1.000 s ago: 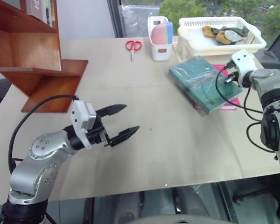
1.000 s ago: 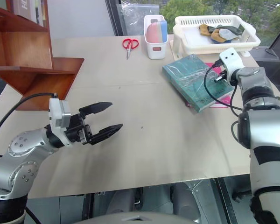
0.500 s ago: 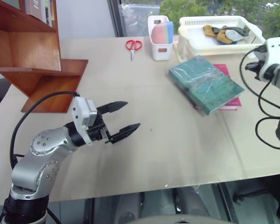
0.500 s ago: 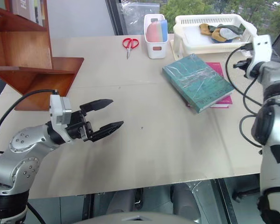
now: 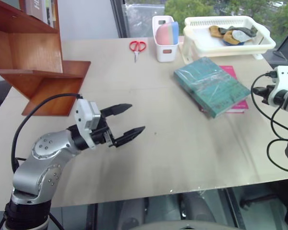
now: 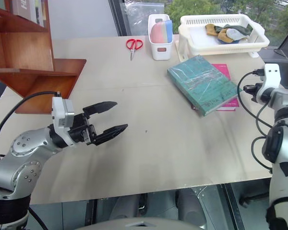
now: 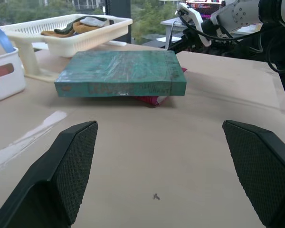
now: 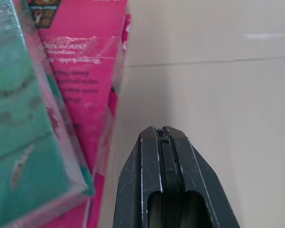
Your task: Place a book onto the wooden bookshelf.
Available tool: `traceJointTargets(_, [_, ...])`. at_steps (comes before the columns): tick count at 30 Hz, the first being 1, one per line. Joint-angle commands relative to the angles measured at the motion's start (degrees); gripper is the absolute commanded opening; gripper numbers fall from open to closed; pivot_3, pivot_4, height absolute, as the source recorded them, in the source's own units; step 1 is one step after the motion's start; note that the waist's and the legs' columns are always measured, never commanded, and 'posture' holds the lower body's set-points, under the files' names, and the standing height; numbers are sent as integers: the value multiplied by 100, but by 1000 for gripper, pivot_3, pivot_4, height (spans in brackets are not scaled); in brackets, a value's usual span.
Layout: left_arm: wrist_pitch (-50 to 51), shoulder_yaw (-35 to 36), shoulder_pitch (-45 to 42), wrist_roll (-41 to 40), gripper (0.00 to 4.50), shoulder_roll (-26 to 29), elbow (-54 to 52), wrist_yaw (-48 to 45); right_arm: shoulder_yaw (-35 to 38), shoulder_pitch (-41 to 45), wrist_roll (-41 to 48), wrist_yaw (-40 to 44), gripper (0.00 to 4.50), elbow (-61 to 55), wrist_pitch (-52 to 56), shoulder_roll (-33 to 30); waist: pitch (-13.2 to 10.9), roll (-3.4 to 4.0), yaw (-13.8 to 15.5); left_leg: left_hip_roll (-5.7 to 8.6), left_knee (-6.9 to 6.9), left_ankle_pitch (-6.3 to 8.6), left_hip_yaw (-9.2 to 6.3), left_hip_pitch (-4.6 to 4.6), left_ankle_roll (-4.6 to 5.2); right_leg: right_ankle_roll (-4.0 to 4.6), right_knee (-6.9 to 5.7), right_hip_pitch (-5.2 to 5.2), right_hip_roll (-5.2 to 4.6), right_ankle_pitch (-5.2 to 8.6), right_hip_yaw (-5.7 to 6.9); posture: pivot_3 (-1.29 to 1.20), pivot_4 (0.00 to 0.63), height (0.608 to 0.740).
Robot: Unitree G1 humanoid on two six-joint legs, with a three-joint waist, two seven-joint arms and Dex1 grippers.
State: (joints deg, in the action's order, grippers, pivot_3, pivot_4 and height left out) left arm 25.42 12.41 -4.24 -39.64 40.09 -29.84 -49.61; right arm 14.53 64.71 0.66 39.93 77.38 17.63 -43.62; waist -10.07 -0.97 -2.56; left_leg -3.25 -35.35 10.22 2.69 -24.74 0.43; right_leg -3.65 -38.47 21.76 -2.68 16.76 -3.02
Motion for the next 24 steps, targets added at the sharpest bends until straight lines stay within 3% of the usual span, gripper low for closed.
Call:
traceJointTargets(1, [-3,15,7,-91,4500,6,-236,38,76,-57,161,228,41,-175,115,1,0,0,1,0,0,0,0,0,0,0,0,0,0,0,0,0,150,740])
traceJointTargets(11, [15,3,25,-106,4500,3,-246,70,-27,-446,218,748,41,-230,249,313,0,0,14,1,-1,0,-1,-2,0,-1,0,-1,0,-1,1,0,150,740])
traceJointTargets(24, [4,-58,-41,-104,4500,14,-179,86,-201,-1009,538,2178,41,-972,772,515,1,-2,3,0,-2,0,-1,2,0,-1,-2,-2,2,-1,0,0,150,740])
